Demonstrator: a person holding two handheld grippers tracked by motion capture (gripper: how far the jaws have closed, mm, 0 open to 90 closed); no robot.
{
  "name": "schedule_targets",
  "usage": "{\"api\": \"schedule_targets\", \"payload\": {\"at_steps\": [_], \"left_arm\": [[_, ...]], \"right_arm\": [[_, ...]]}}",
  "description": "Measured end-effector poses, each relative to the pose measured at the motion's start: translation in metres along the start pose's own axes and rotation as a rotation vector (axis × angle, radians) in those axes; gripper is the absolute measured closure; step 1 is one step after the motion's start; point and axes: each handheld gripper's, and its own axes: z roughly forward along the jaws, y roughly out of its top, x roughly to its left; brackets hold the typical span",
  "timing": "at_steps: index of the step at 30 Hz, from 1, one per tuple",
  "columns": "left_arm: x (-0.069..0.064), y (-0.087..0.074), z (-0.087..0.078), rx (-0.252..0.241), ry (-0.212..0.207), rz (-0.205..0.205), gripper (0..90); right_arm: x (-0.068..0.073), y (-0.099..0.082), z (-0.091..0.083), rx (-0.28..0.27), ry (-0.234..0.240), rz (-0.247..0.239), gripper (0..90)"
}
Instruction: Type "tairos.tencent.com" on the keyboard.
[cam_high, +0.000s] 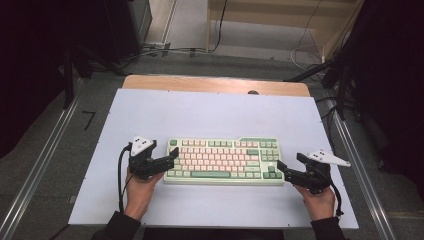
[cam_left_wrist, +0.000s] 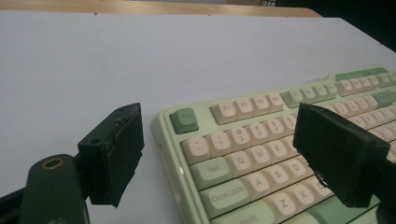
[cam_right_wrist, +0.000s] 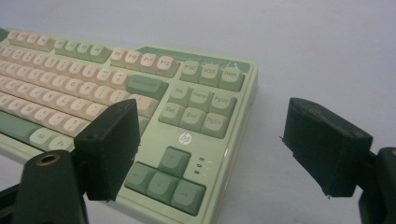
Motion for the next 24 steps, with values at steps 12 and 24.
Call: {"api": "schedule_targets", "payload": {"at_steps": [12,24], "left_arm": [[-0.014,0.004,0.016,0.022,-0.029,0.025,17.1],[-0.028,0.004,0.023,0.053,-0.139,0.082,44.7]], "right_arm": [[0.01,0.002,0.005,0.0,0.024,-0.016,17.2],[0.023,0.005,0.013,0.005,0.05,-0.039,17.1]]}}
